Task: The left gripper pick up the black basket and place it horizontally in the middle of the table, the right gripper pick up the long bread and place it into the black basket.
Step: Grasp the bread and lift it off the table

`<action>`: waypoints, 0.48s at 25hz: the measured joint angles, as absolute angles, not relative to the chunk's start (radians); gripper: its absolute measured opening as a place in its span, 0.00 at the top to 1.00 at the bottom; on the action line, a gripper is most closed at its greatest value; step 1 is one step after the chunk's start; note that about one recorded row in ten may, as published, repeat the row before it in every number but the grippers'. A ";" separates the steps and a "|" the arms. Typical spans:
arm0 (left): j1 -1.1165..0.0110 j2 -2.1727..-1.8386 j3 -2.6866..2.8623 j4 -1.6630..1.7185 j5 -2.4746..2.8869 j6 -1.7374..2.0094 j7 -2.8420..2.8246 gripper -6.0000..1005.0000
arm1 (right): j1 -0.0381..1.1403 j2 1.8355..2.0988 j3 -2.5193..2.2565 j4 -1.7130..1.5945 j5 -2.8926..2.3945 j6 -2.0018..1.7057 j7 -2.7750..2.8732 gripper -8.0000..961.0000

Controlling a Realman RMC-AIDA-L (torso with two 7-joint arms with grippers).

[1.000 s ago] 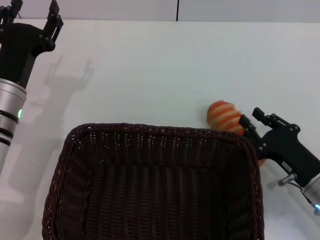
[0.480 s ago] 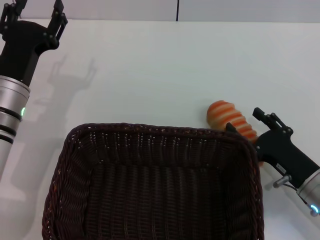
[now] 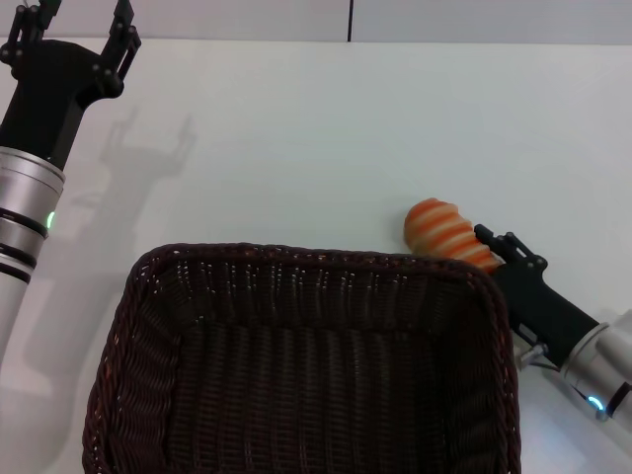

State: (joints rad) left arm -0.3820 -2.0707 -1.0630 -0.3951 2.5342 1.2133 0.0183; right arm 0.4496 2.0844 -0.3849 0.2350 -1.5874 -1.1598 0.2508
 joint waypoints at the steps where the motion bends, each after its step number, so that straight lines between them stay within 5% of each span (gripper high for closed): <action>1: -0.382 -2.071 -1.063 -0.395 2.534 1.213 0.018 0.25 | 0.453 2.085 -0.385 0.237 -1.588 -1.151 0.251 0.13; 12: -0.378 -2.070 -1.063 -0.396 2.534 1.213 0.020 0.25 | 0.405 2.085 -0.328 0.243 -1.586 -1.252 0.229 0.20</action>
